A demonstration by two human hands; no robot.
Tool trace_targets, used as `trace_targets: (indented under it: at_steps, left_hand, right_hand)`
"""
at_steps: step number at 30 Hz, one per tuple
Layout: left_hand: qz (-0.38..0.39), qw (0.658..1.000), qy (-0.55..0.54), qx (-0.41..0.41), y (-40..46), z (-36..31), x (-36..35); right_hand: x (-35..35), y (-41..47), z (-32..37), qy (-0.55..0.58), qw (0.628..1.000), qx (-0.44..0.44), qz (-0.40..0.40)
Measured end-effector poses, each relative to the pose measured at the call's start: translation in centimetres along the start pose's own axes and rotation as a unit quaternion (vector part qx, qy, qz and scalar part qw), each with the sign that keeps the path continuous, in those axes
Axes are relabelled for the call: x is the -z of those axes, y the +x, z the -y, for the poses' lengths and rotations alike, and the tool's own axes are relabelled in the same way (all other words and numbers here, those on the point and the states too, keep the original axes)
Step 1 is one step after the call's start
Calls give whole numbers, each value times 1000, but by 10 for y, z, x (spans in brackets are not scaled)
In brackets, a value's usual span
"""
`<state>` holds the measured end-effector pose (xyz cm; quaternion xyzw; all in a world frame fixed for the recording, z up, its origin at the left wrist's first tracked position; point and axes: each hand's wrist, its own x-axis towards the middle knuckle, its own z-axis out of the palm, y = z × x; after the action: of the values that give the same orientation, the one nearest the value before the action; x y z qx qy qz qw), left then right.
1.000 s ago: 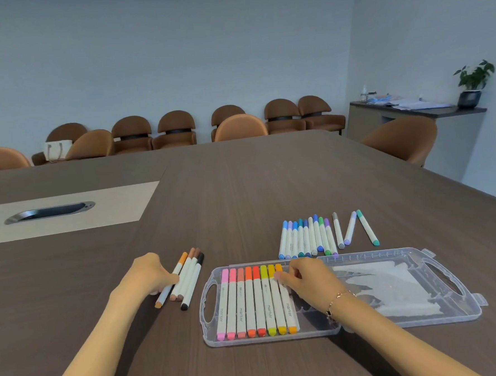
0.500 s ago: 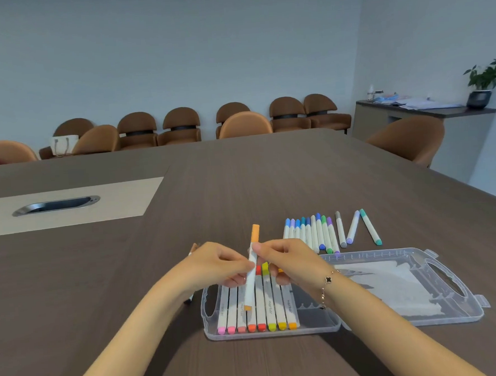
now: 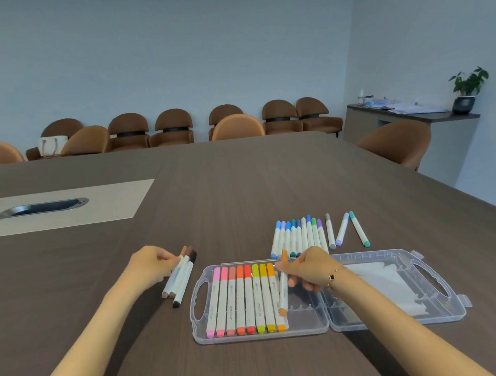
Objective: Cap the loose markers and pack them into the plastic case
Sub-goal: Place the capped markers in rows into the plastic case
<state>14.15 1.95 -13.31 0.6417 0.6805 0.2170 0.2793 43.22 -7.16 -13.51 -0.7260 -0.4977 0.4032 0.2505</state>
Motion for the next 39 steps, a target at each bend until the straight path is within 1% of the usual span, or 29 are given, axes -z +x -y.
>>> trace_targets:
  at_steps: [4, 7, 10, 14, 21, 29, 33, 37, 39]
  left_hand:
    - [2, 999, 46, 24, 1, 6, -10]
    - [12, 997, 69, 33, 2, 6, -14]
    - [18, 996, 72, 43, 3, 4, -17]
    - [5, 998, 56, 42, 3, 5, -17]
    - [33, 996, 63, 56, 6, 5, -14]
    - [30, 993, 93, 73, 5, 3, -17]
    - [32, 991, 106, 70, 3, 1, -19]
    - [26, 993, 93, 69, 1, 2, -16]
    - [26, 994, 77, 70, -1, 1, -12]
  right_hand:
    - [-3, 1, 2, -44, 999, 10, -20]
    - [-9, 1, -3, -83, 995, 35, -40]
    - [-12, 2, -8, -95, 993, 52, -51]
    - [-12, -2, -7, -132, 989, 62, -23]
    - [-13, -2, -5, -185, 980, 73, -21]
    - [-19, -7, -7, -280, 951, 115, -69]
    - [-18, -8, -9, -274, 952, 121, -66]
    - [-18, -8, -10, -276, 949, 130, -77]
    - [-18, -5, -11, -265, 954, 122, -65]
